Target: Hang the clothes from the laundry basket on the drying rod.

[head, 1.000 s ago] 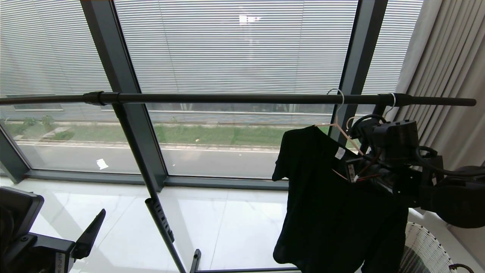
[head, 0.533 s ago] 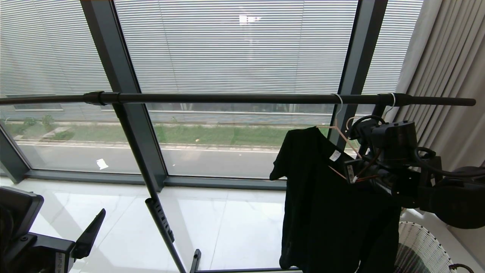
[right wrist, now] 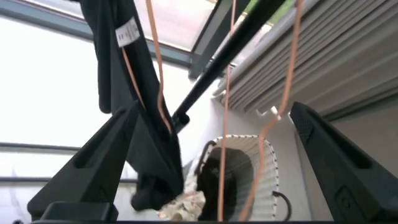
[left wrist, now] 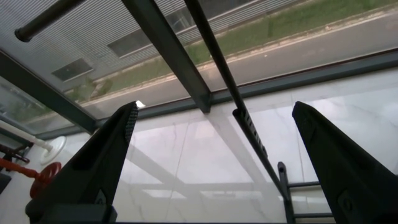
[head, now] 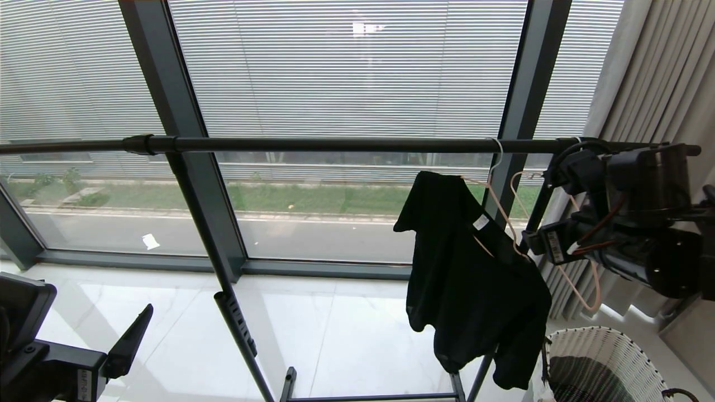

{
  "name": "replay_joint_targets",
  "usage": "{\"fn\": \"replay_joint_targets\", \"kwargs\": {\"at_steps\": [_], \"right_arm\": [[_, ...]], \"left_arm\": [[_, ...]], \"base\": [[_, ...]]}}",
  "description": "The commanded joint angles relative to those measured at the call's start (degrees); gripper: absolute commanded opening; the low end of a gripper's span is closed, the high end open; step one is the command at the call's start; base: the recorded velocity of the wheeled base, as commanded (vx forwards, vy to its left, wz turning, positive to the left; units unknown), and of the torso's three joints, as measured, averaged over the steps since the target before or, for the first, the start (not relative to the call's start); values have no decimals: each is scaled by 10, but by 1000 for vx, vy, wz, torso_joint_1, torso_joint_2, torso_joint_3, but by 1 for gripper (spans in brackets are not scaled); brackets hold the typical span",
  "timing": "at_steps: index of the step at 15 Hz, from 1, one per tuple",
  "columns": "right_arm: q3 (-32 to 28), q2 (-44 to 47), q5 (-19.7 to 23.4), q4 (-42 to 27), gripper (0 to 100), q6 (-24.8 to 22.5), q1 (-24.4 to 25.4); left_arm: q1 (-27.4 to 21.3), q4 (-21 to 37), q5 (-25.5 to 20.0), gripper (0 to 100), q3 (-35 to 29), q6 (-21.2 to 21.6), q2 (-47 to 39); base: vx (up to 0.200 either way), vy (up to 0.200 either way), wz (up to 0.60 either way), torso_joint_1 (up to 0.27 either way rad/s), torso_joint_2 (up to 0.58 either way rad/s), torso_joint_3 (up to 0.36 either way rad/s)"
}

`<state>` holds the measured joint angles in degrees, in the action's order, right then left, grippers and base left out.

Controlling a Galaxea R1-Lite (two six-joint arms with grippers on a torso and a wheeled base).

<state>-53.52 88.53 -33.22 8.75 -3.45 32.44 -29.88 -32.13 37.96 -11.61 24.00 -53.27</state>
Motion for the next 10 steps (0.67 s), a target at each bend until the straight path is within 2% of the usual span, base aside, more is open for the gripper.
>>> {"fn": "replay_joint_targets", "kwargs": {"at_steps": [1, 2, 4, 5, 7, 8, 10], "right_arm": [[-36, -93, 1, -81, 100, -3, -12], [-39, -134, 5, -146, 100, -5, -55], [-32, -187, 17, -226, 100, -6, -144], [-22, -209, 43, -249, 100, -8, -190], [10, -240, 78, -259, 100, -28, -258], [47, -264, 111, -249, 100, -51, -305], [94, -290, 169, -221, 100, -52, -320]], "left_arm": [[0, -1, 0, 100, -2, 0, 3], [1, 0, 0, 100, -3, 0, 10], [3, 1, 2, 100, 7, -1, 23], [15, 1, 2, 100, 12, -2, 29], [43, 0, 2, 100, 12, -4, 32], [86, 0, 0, 100, 9, -6, 32], [147, 0, -8, 100, 9, -30, 32]], "base": [[0, 0, 0, 0, 0, 0], [0, 0, 0, 0, 0, 0], [0, 0, 0, 0, 0, 0], [0, 0, 0, 0, 0, 0], [0, 0, 0, 0, 0, 0], [0, 0, 0, 0, 0, 0], [0, 0, 0, 0, 0, 0]]}}
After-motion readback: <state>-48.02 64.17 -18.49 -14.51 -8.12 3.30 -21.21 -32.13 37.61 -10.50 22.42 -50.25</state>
